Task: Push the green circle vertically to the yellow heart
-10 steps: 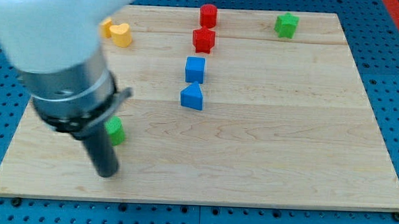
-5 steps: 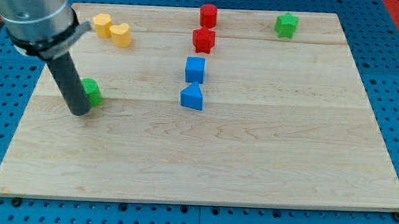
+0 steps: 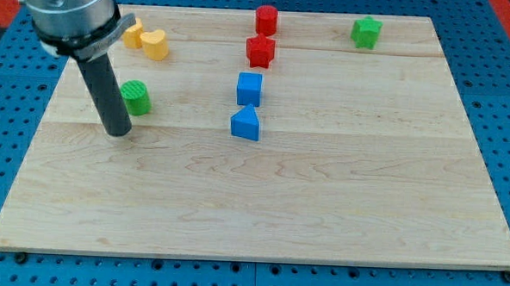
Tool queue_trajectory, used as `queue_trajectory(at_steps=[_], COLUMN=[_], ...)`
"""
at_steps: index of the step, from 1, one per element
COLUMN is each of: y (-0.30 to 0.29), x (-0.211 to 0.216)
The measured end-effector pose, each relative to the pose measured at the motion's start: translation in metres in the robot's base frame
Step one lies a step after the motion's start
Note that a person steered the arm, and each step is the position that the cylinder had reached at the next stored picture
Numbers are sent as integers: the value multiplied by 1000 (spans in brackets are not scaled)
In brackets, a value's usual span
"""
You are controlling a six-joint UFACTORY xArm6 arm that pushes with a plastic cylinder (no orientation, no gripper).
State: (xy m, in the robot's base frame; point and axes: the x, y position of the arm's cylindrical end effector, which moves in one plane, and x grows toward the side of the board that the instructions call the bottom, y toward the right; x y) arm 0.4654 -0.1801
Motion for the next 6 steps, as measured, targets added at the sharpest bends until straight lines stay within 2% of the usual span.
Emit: queue_trajectory(at_steps=[2, 3, 4, 5, 6], y=[90, 56, 59, 66, 52], x=[-52, -101, -138, -204, -252])
